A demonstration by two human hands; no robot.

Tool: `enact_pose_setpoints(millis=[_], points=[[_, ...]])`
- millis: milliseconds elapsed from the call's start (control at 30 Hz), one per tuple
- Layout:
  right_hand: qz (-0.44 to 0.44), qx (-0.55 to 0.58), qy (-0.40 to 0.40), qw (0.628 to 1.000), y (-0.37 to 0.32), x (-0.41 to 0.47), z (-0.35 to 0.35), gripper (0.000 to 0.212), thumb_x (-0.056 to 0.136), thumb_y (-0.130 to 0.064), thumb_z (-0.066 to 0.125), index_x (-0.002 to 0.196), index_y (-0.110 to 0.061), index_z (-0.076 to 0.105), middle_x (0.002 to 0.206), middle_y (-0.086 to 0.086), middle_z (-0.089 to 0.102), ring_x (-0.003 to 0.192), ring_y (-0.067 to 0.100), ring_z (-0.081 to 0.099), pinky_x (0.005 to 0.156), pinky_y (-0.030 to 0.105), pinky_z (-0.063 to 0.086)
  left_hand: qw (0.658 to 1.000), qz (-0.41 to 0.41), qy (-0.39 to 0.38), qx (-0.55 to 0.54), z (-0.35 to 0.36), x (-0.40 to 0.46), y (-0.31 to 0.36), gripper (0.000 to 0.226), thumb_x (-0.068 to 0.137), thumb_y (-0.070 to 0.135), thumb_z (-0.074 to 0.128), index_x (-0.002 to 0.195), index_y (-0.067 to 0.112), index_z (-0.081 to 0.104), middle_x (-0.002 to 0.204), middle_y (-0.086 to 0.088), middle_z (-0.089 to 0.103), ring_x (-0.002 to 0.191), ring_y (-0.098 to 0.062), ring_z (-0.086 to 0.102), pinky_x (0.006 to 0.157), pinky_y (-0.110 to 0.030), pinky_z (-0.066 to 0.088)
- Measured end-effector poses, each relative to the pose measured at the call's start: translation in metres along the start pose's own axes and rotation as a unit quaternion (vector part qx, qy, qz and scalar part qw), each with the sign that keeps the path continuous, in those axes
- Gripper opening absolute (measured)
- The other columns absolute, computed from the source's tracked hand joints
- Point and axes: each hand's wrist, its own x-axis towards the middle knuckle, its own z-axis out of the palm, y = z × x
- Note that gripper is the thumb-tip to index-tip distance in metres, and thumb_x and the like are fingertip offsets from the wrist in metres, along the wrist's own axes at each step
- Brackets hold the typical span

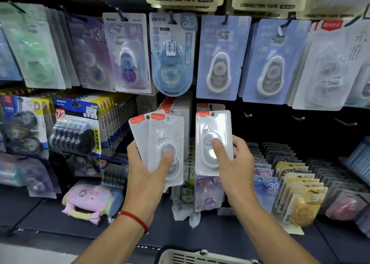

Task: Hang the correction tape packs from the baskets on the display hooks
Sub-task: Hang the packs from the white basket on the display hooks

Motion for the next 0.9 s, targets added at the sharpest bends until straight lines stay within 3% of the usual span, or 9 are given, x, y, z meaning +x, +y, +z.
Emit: enact_pose_setpoints(millis=[133,200,300,433,567,667,733,833,900], points=[[0.002,-0.002,-0.001,1.000,0.017,0.001,0.001,0.020,0.095,-0.041,0.072,0.113,-0.042,0.062,0.106,-0.023,0.075,0.096,0.000,0.073,0.079,0.030,0.062,1.000,0.002,-0.002,0.002,0.000,-0.001,0.001,0.048,0.089,0.040,0.080,0.124,0.051,0.049,0.117,0.029,0.069,0.106,0.006,0.069,0.078,-0.010,0.056],[0.002,-0.009,-0.015,1.000,0.030,0.003,0.000,0.023,0.099,-0.029,0.071,0.112,-0.044,0.060,0.107,-0.019,0.074,0.099,0.000,0.072,0.079,0.026,0.062,1.000,0.008,0.001,0.006,0.000,-0.002,0.002,0.047,0.089,0.040,0.080,0.121,0.054,0.049,0.118,0.031,0.068,0.107,0.006,0.068,0.079,-0.014,0.058],[0.009,-0.026,-0.014,1.000,0.040,0.022,0.008,0.022,0.101,-0.032,0.068,0.115,-0.046,0.059,0.106,-0.011,0.073,0.095,0.003,0.071,0.076,0.025,0.058,1.000,0.007,0.005,0.003,0.001,-0.002,0.002,0.046,0.091,0.038,0.079,0.114,0.062,0.049,0.118,0.032,0.068,0.109,0.007,0.067,0.086,-0.023,0.056],[0.040,-0.105,0.005,0.994,0.047,0.072,0.025,0.034,0.102,-0.035,0.066,0.135,-0.026,0.061,0.092,-0.008,0.068,0.080,0.008,0.068,0.063,0.026,0.050,1.000,0.000,0.000,0.005,0.007,-0.002,0.002,0.045,0.092,0.039,0.079,0.118,0.060,0.049,0.119,0.031,0.068,0.110,0.008,0.067,0.084,-0.019,0.057],[0.146,-0.169,-0.031,0.974,0.049,0.109,0.032,0.062,0.101,-0.052,0.063,0.145,-0.009,0.050,0.119,0.017,0.070,0.102,0.040,0.071,0.090,0.049,0.059,1.000,-0.009,0.001,0.004,0.014,-0.005,0.000,0.044,0.091,0.036,0.080,0.122,0.048,0.050,0.116,0.027,0.069,0.105,0.006,0.068,0.079,-0.009,0.054],[0.198,-0.261,-0.063,0.943,0.042,0.106,0.028,0.074,0.105,-0.062,0.047,0.147,-0.002,0.040,0.132,0.022,0.062,0.113,0.041,0.065,0.093,0.047,0.055,1.000,-0.022,-0.012,0.004,0.016,-0.007,0.001,0.046,0.089,0.037,0.082,0.121,0.049,0.050,0.116,0.027,0.069,0.104,0.007,0.068,0.078,-0.009,0.055],[0.152,-0.291,-0.071,0.942,0.036,0.089,0.021,0.063,0.106,-0.057,0.042,0.147,-0.008,0.042,0.131,0.017,0.064,0.114,0.039,0.065,0.097,0.052,0.055,0.999,-0.028,-0.019,0.001,0.018,-0.007,0.002,0.050,0.087,0.035,0.084,0.122,0.047,0.050,0.115,0.029,0.068,0.104,0.008,0.068,0.077,-0.009,0.055],[0.086,-0.117,-0.119,0.982,0.021,0.047,0.006,0.038,0.103,-0.051,0.049,0.116,-0.022,0.069,0.106,0.002,0.076,0.090,0.025,0.075,0.085,0.053,0.062,0.999,-0.029,-0.026,0.000,0.022,-0.009,0.000,0.056,0.084,0.035,0.086,0.128,0.038,0.051,0.116,0.025,0.069,0.104,0.006,0.069,0.076,-0.013,0.057],[0.085,0.013,-0.188,0.978,0.009,0.019,-0.003,0.036,0.097,-0.051,0.052,0.103,-0.025,0.076,0.098,0.002,0.079,0.080,0.019,0.074,0.073,0.037,0.064,0.999,-0.033,-0.028,-0.001,0.025,-0.011,-0.001,0.062,0.082,0.035,0.087,0.132,0.034,0.051,0.121,0.018,0.069,0.108,0.002,0.070,0.082,-0.022,0.059]])
